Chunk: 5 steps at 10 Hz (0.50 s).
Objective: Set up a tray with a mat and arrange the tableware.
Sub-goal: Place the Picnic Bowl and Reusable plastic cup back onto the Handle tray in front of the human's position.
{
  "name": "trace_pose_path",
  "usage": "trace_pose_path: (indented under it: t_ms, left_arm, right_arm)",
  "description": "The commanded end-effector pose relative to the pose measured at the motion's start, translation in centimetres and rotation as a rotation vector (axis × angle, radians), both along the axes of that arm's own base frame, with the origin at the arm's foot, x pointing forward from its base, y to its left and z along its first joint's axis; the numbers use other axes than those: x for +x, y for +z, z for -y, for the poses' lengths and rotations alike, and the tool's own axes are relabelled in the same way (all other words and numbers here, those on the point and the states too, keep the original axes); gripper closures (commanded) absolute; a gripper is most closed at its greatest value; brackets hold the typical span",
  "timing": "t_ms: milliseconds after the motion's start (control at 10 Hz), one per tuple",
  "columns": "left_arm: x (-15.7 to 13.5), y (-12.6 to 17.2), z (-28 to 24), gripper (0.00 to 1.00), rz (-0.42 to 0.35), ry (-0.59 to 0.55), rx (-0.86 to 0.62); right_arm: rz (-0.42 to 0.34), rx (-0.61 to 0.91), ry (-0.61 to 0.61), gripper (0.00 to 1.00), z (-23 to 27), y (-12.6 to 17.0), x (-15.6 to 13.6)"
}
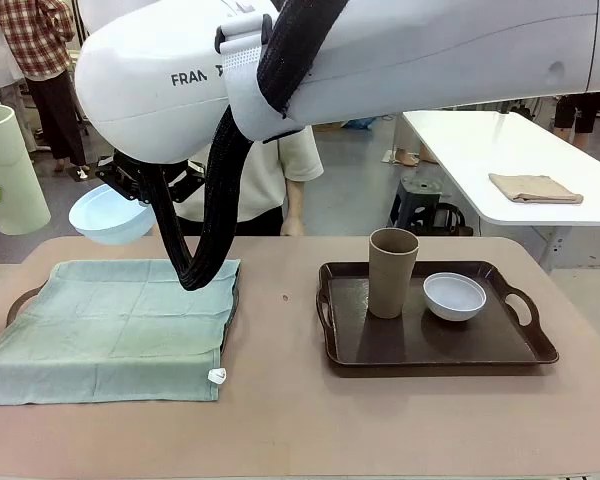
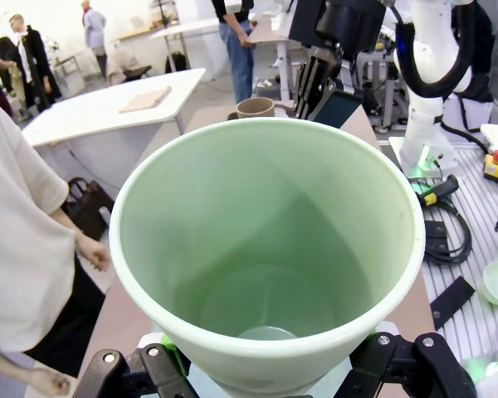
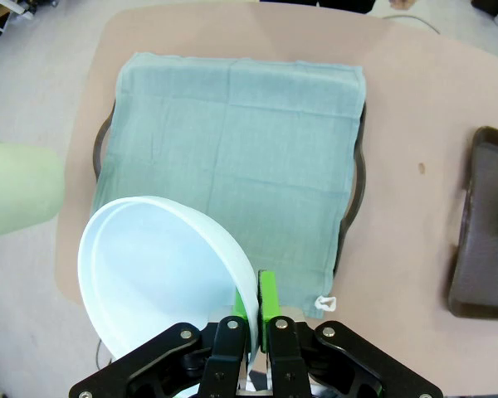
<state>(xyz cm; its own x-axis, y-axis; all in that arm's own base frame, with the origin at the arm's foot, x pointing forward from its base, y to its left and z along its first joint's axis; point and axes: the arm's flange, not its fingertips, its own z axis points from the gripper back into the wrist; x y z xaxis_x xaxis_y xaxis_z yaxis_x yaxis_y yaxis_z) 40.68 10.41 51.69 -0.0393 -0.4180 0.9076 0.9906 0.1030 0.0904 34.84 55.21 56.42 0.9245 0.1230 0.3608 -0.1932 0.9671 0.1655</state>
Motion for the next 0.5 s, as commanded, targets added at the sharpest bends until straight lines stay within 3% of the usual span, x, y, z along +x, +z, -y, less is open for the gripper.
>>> trace_pose_path:
  t_ms: [0, 100, 400]
  left_arm:
    - [0.5, -1.6, -0.7, 0.15, -0.008, -0.034, -0.025]
    - [1.1, -3.9, -1.2, 0.15, 0.003, -0.043, -0.027]
    - [2.6, -9.5, -1.8, 0.15, -0.002, -0.112, -0.077]
  right_arm:
    - [0.023, 0.036, 0.027, 0.95, 0.4, -1.4, 0.5]
    - [0.026, 0.072, 0.027, 0.95, 0.7, -3.7, 1.4]
    - [-0.060, 0.114, -0.005, 0.95, 0.8, -10.8, 4.4]
